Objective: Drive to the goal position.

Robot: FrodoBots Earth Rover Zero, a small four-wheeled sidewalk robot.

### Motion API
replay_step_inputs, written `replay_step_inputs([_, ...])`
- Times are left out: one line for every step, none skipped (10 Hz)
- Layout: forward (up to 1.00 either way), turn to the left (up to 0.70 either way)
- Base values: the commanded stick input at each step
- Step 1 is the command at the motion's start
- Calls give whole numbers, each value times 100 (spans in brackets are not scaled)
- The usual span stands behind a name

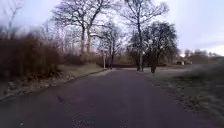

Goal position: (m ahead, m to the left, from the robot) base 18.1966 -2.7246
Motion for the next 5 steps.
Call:
replay_step_inputs([100, 8])
replay_step_inputs([100, 0])
replay_step_inputs([100, 0])
replay_step_inputs([100, 0])
replay_step_inputs([100, 0])
